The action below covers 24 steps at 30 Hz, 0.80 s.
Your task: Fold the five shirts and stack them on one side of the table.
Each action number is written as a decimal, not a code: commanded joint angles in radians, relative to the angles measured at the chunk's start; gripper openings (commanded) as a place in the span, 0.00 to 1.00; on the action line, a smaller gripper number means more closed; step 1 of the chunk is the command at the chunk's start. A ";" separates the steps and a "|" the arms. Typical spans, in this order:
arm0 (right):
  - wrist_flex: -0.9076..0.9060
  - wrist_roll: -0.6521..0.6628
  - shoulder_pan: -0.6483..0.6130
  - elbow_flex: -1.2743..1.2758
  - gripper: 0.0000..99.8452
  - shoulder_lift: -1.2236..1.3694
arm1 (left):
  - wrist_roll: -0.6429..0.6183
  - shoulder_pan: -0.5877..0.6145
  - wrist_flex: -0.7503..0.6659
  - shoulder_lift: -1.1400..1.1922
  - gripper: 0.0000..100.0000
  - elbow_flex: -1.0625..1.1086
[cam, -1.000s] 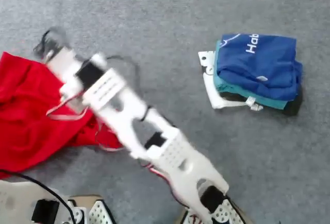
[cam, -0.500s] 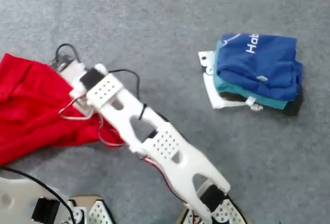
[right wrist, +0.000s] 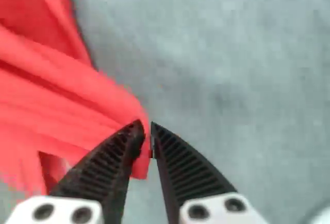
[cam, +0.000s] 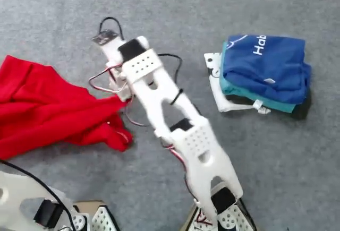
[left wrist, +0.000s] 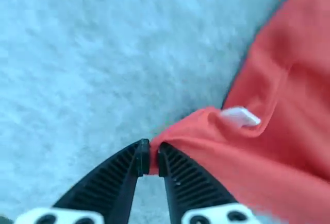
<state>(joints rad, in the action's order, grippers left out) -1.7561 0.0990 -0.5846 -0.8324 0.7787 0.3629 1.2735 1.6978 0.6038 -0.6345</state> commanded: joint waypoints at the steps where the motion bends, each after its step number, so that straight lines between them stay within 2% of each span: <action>1: -0.011 0.061 0.072 0.349 0.01 -0.295 | -0.008 -0.016 0.002 -0.012 0.03 -0.145; 6: -0.009 0.190 0.021 0.751 0.01 -0.664 | -0.020 -0.035 0.003 -0.020 0.03 -0.206; 11: 0.163 0.215 -0.017 0.863 0.02 -0.812 | -0.052 0.005 0.003 -0.021 0.03 -0.306; 13: 0.249 0.198 -0.028 0.845 0.05 -0.777 | -0.052 0.024 0.003 -0.021 0.03 -0.335; 18: 0.381 0.003 -0.110 0.661 0.30 -0.539 | -0.052 0.071 0.025 -0.021 0.03 -0.424; 20: 0.417 -0.052 -0.152 0.542 0.37 -0.412 | -0.052 0.076 0.066 -0.014 0.03 -0.453; 24: 0.437 -0.153 -0.242 0.265 0.38 -0.136 | -0.071 0.082 0.064 -0.023 0.03 -0.418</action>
<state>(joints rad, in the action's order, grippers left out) -1.3387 0.0161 -0.7656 -0.3414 0.4856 0.3092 1.3472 1.7499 0.6068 -1.0273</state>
